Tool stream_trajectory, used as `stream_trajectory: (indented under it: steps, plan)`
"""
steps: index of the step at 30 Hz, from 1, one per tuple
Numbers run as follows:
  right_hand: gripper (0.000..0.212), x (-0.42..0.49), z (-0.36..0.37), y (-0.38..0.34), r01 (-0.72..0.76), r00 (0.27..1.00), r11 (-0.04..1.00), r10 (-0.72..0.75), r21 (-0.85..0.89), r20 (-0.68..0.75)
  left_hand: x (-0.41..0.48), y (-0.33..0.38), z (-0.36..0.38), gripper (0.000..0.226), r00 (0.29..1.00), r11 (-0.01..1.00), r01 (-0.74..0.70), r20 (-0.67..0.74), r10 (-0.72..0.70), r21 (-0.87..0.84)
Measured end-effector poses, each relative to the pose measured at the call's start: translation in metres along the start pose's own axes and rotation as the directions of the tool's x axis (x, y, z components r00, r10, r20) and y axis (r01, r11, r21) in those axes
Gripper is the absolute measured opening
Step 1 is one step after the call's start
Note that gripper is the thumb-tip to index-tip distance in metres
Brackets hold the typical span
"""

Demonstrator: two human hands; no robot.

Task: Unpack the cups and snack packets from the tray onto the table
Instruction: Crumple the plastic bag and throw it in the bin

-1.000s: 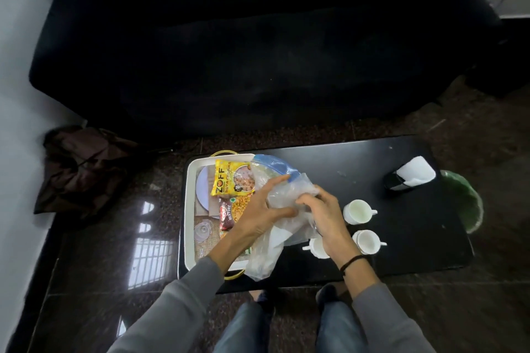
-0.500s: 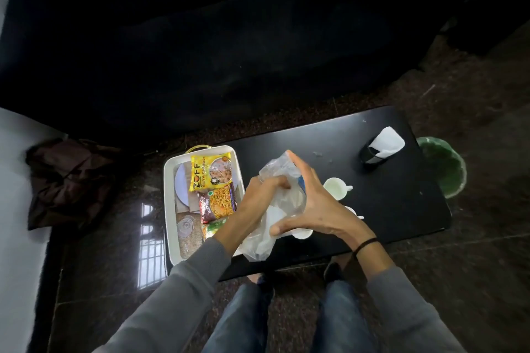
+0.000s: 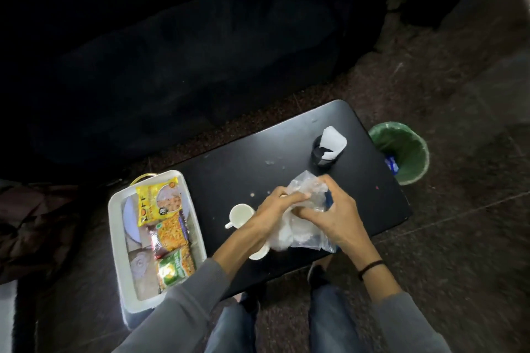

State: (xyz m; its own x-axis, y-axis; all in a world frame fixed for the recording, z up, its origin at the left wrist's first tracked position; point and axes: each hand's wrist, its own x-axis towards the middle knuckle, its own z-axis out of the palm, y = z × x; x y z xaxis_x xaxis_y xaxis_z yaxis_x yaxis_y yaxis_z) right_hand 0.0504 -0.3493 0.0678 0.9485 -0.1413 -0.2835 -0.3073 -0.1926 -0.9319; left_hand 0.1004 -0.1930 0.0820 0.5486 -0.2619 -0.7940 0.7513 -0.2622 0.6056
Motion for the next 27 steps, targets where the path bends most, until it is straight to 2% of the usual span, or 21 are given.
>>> stream_trajectory:
  steps: [6, 10, 13, 15, 18, 20, 23, 27]
  plan:
    - [0.046, 0.015, -0.066, 0.035, -0.141, 0.950, 0.966, 0.193, 0.215, -0.244, 0.035, 0.016, 0.067, 0.041, 0.994, 0.994, -0.103, 0.049, 0.101, 0.043]
    - [0.040, 0.026, -0.092, 0.054, -0.148, 0.922, 0.898, 0.277, 0.413, -0.270, 0.062, 0.024, 0.115, 0.039, 0.980, 0.976, -0.197, 0.018, 0.196, 0.095]
    - [0.052, 0.036, -0.115, 0.066, -0.086, 0.934, 0.880, 0.234, 0.467, -0.269, 0.086, 0.029, 0.142, 0.041, 0.970, 0.951, -0.241, 0.012, 0.243, 0.195]
    - [0.070, 0.044, -0.133, 0.077, -0.054, 0.954, 0.892, 0.180, 0.449, -0.241, 0.108, 0.032, 0.158, 0.039, 0.963, 0.938, -0.257, -0.017, 0.268, 0.233]
    - [0.101, 0.053, -0.157, 0.094, -0.053, 0.985, 0.944, 0.103, 0.326, -0.137, 0.141, 0.037, 0.179, 0.038, 0.963, 0.936, -0.226, -0.085, 0.256, 0.269]
    - [0.109, 0.060, -0.176, 0.105, -0.084, 0.993, 0.961, 0.102, 0.263, -0.056, 0.161, 0.040, 0.194, 0.035, 0.969, 0.949, -0.185, -0.117, 0.219, 0.254]
    - [0.097, 0.074, -0.201, 0.120, -0.093, 0.995, 0.982, 0.097, 0.166, -0.017, 0.187, 0.042, 0.217, 0.031, 0.976, 0.961, -0.135, -0.137, 0.172, 0.241]
    - [0.067, 0.100, -0.217, 0.144, -0.154, 0.953, 0.987, 0.158, 0.037, -0.258, 0.220, 0.050, 0.248, 0.020, 0.990, 0.982, -0.045, -0.120, 0.068, 0.185]
